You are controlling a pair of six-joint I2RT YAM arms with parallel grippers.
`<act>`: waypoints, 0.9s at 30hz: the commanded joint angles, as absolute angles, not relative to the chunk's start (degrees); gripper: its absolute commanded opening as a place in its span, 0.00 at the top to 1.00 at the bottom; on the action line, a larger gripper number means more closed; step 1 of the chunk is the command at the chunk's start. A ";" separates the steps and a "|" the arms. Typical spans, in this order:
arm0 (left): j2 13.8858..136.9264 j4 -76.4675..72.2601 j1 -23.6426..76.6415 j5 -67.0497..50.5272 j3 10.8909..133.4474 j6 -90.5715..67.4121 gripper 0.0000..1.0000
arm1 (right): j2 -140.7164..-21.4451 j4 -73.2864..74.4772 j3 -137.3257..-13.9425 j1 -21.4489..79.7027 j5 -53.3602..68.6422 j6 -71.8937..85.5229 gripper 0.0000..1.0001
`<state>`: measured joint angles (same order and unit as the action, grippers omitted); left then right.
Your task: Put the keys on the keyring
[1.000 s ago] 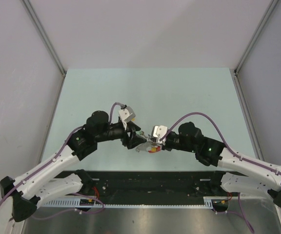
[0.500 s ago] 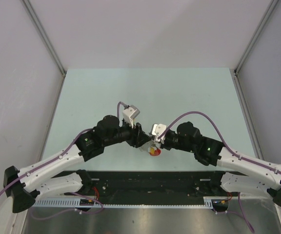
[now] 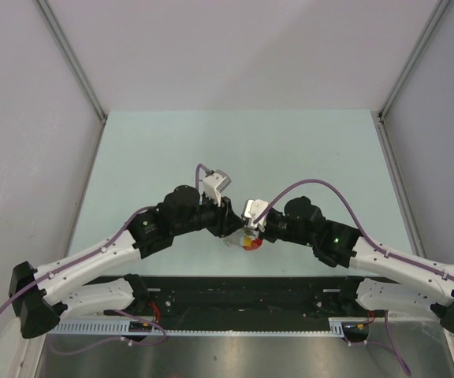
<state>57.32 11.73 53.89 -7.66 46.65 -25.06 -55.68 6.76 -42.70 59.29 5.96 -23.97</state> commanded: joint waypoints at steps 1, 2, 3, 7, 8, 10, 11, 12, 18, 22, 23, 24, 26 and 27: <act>57.75 13.09 54.67 -7.29 50.18 -25.93 0.63 | -55.28 4.48 -45.53 59.68 5.27 -23.20 1.00; 57.83 13.27 54.67 -7.21 50.19 -25.93 0.64 | -55.37 4.48 -45.44 59.76 5.27 -23.20 1.00; 58.01 13.53 54.75 -7.12 50.19 -25.84 0.66 | -55.37 4.48 -45.53 59.68 5.27 -23.20 1.00; 58.27 14.59 54.84 -7.38 50.80 -25.75 0.68 | -55.28 4.48 -45.53 59.68 4.92 -23.12 1.00; 58.62 15.29 54.93 -7.30 50.97 -25.66 0.68 | -55.20 4.57 -45.44 59.68 4.83 -23.12 1.00; 58.97 16.34 54.93 -7.12 51.50 -25.40 0.68 | -55.20 4.48 -45.53 59.68 4.57 -23.03 1.00; 59.15 17.22 54.84 -6.95 51.68 -25.14 0.69 | -55.28 4.48 -45.44 59.68 4.57 -23.03 1.00; 59.32 17.49 54.93 -6.68 51.85 -25.05 0.69 | -55.28 4.40 -45.53 59.68 4.48 -23.03 1.00; 59.85 17.32 54.93 -6.24 51.94 -24.35 0.85 | -55.28 4.48 -45.53 59.68 4.92 -22.94 1.00; 59.85 15.82 55.02 -6.33 51.68 -23.65 1.00 | -55.55 4.57 -45.44 59.76 5.10 -22.94 1.00; 59.77 15.47 54.93 -6.33 51.59 -23.56 1.00 | -55.63 4.74 -45.44 59.68 4.92 -22.94 1.00; 59.42 14.86 54.93 -5.89 51.33 -23.38 1.00 | -55.72 4.92 -45.44 59.68 4.31 -22.94 1.00; 58.10 14.50 54.93 -5.01 51.07 -23.03 1.00 | -55.64 5.27 -45.44 59.68 3.26 -22.85 1.00; 57.49 14.15 54.93 -3.44 50.72 -23.03 1.00 | -55.63 5.27 -45.35 59.68 2.56 -22.76 1.00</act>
<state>59.88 17.37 54.52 -6.13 49.32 -23.88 -55.68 7.42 -42.76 59.29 4.67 -23.59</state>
